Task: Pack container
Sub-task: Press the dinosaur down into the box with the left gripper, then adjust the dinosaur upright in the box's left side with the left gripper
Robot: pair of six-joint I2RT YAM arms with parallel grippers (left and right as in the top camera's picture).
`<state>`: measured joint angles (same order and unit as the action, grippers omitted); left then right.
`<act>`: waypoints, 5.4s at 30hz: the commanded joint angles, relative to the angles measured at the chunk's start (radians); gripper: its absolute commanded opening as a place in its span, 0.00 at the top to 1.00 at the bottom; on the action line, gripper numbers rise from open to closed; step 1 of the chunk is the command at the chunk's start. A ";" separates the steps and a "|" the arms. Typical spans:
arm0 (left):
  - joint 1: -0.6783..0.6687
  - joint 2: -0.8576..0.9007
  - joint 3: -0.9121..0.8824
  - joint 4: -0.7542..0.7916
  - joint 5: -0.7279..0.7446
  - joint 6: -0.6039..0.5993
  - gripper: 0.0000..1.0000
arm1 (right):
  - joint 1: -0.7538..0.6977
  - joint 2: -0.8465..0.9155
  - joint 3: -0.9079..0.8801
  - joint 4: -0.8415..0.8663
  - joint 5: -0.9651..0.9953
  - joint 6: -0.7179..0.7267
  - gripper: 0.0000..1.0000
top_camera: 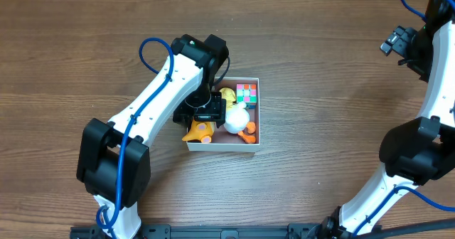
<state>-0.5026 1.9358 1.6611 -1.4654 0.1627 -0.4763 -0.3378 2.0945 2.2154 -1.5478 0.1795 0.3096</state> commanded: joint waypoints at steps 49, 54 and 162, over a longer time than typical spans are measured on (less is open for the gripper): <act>-0.007 0.023 -0.022 0.084 -0.009 0.028 0.26 | 0.003 -0.017 0.000 0.003 0.000 -0.003 0.00; -0.007 0.023 -0.022 0.083 -0.009 0.032 0.38 | 0.003 -0.017 0.000 0.003 0.000 -0.003 0.00; -0.009 0.023 0.286 0.056 -0.178 0.095 0.80 | 0.003 -0.017 0.000 0.003 0.000 -0.003 0.00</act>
<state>-0.5045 1.9491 1.9827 -1.4136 -0.0380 -0.4076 -0.3378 2.0945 2.2154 -1.5478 0.1791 0.3096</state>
